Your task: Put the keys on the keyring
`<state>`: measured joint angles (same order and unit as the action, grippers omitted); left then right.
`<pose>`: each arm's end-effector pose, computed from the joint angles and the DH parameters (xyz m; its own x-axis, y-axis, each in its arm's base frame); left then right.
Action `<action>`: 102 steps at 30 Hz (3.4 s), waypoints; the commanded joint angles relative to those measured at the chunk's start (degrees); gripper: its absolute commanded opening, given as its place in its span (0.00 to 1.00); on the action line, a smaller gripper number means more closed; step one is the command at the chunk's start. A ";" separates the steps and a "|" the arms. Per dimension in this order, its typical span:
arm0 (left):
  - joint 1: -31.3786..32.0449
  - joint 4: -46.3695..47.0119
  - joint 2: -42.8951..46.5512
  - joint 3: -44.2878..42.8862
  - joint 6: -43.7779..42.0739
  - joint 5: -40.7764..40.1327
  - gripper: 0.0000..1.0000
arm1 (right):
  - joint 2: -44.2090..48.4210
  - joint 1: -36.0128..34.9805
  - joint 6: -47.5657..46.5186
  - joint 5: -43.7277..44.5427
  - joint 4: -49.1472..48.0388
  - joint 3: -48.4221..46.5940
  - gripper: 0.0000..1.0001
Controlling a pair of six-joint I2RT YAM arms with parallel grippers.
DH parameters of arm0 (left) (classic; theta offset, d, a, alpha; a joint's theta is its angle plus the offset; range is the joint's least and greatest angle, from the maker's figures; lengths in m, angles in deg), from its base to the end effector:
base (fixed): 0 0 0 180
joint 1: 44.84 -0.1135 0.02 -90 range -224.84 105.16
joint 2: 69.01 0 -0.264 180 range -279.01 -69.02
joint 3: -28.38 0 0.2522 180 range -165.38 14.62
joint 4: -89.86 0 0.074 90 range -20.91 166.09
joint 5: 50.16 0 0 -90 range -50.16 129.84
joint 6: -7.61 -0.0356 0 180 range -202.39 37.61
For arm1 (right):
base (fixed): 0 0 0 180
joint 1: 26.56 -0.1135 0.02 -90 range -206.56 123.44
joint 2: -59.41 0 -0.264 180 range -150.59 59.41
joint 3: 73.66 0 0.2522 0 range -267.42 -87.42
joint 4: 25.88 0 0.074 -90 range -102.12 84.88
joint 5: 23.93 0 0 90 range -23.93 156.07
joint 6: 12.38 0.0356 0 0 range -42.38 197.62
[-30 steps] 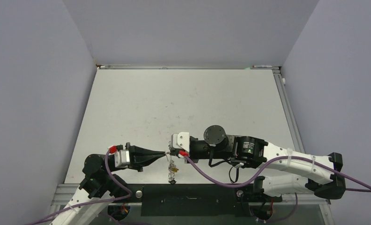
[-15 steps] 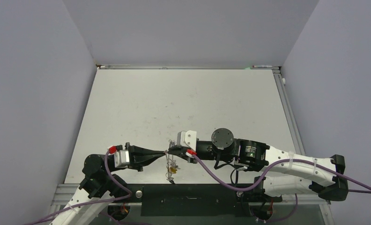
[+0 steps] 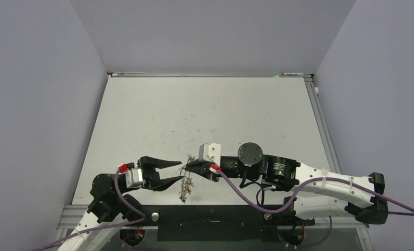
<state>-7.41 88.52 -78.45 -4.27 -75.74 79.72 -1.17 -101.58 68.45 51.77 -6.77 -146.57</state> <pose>0.0539 -0.0700 0.2939 0.1851 -0.2536 -0.9494 0.9669 0.2198 0.1298 0.0547 0.2384 0.3845 0.1292 -0.1147 -0.9850 -0.9916 -0.0048 -0.1295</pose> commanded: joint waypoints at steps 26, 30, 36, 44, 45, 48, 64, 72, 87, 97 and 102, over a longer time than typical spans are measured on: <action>-0.60 3.39 0.63 -1.41 1.78 2.52 0.36 | 4.19 -0.73 4.16 -1.05 -21.21 10.99 0.05; -0.60 3.24 0.70 -1.41 1.63 2.35 0.35 | 4.33 -0.75 3.84 -0.90 -21.32 10.76 0.05; -0.60 3.49 0.84 -1.16 1.58 2.36 0.28 | 3.39 -0.74 3.61 -1.96 -20.56 10.14 0.05; -0.60 3.72 0.81 -0.97 1.78 2.44 0.15 | 1.82 -0.95 3.58 -3.21 -21.16 9.35 0.05; -0.60 3.74 0.82 -0.97 1.78 2.40 0.14 | 1.71 -0.96 3.53 -3.33 -21.10 9.25 0.05; -0.60 3.88 0.74 -0.91 1.83 2.57 0.14 | 1.52 -1.08 3.57 -3.36 -21.24 9.15 0.05; -0.53 1.64 0.20 -1.69 0.72 2.44 0.00 | 0.80 -1.59 3.17 -4.76 -21.85 8.42 0.05; -0.60 -1.49 -0.49 -2.97 -1.26 0.52 0.00 | 1.26 -1.57 2.13 -0.21 -7.97 3.89 0.47; -0.54 -1.88 -1.01 -3.08 -1.69 1.05 0.00 | -8.07 -1.57 -4.69 2.66 25.68 -18.20 0.56; -0.52 -1.80 -1.34 -2.90 -1.75 1.18 0.00 | -14.31 -1.57 -8.15 2.93 34.26 -24.98 0.39; -0.52 -1.70 -1.29 -2.90 -1.65 1.40 0.00 | -15.09 -1.59 -8.23 3.32 33.99 -25.44 0.34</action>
<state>-7.80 84.17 -79.60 -4.42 -77.09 81.45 -16.38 -102.78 61.21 53.95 27.43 -168.63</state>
